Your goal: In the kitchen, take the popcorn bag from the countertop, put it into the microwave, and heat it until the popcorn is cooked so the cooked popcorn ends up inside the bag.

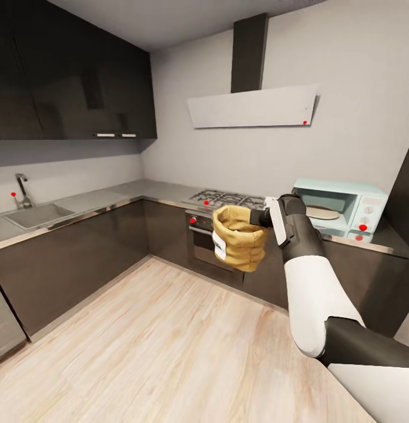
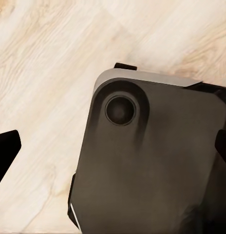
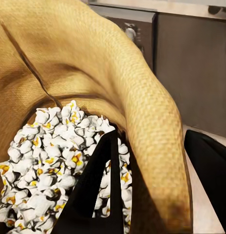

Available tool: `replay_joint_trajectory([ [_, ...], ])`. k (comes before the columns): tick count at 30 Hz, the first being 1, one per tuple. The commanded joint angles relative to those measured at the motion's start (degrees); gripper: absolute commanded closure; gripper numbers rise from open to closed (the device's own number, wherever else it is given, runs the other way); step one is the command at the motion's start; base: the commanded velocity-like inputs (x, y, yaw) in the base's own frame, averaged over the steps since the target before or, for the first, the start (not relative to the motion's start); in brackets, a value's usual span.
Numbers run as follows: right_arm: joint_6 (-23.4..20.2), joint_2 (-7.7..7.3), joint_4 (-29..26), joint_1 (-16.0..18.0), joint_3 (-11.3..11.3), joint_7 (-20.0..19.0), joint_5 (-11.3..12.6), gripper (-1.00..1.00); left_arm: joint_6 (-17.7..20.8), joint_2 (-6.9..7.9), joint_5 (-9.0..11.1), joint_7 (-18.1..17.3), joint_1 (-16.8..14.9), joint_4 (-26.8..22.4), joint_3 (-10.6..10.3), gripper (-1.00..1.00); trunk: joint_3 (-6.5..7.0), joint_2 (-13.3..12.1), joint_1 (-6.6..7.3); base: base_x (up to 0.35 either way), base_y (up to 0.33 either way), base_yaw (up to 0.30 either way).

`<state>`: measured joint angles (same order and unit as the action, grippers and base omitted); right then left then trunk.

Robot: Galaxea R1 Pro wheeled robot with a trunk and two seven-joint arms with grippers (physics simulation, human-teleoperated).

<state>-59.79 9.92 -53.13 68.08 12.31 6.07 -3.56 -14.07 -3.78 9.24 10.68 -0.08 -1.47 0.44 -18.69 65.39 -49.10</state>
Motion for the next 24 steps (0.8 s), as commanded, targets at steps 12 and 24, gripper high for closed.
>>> replay_joint_trajectory([
  [12, -0.2, 0.08, 0.0, 0.1, 0.2, -0.1, -0.3, 1.0, -0.2, 0.01, 0.3, 0.0, 0.0, 0.0, 0.0, -1.0, -0.07, 0.0, 0.03, -0.345, 0.0, -0.001],
  [24, -0.2, 0.08, 0.0, 0.1, 0.3, -0.1, -0.3, 1.0, -0.1, 0.18, 0.2, -0.1, 0.0, 0.0, 0.0, -1.0, -0.07, 0.0, 0.03, -0.121, 0.0, -0.216],
])
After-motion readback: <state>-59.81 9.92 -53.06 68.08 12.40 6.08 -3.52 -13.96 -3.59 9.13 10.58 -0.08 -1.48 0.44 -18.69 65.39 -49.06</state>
